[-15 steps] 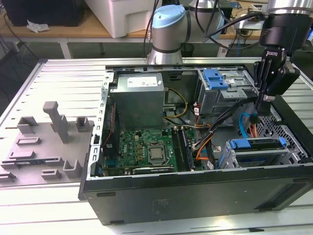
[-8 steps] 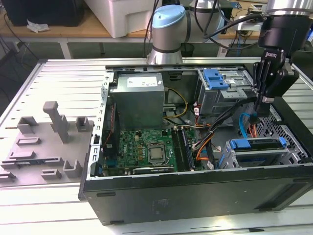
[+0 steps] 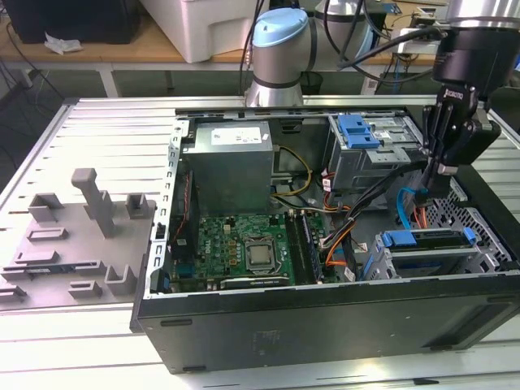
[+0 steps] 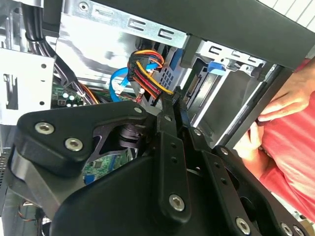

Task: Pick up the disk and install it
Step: 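Insert the first disk wire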

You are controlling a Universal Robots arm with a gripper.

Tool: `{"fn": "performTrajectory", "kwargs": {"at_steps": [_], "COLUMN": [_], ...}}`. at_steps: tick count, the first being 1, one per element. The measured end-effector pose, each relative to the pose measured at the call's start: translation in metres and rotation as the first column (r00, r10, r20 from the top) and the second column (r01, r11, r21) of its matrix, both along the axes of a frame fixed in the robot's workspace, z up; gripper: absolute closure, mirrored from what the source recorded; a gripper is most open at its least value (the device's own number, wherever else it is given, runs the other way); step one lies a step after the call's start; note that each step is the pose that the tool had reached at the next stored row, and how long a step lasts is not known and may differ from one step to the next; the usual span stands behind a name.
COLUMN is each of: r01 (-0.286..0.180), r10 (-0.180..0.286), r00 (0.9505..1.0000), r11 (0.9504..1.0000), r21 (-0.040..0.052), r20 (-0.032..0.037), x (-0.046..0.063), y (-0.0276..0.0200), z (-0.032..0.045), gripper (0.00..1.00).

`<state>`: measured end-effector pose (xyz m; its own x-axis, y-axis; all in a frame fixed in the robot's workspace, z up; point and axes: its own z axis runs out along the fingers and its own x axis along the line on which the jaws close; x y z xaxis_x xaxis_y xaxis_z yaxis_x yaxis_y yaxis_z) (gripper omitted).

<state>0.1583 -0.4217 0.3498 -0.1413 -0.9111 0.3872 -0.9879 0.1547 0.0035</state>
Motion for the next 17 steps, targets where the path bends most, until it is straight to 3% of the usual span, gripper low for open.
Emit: {"fn": "performTrajectory", "kwargs": {"at_steps": [10, 13, 17], "r01": [0.000, -0.001, -0.024], "r10": [0.000, 0.000, 0.023], "r00": [1.0000, 1.0000, 0.9997], "r11": [0.9998, 0.9996, 0.9992], "r21": [0.0175, 0.0293, 0.0323], "r20": [0.0074, 0.0083, 0.0091], "x": [-0.003, -0.004, -0.004], "y": [-0.0090, -0.0154, -0.0229], "z": [0.0041, 0.0054, 0.0060], "gripper": [0.83, 0.83, 0.83]}}
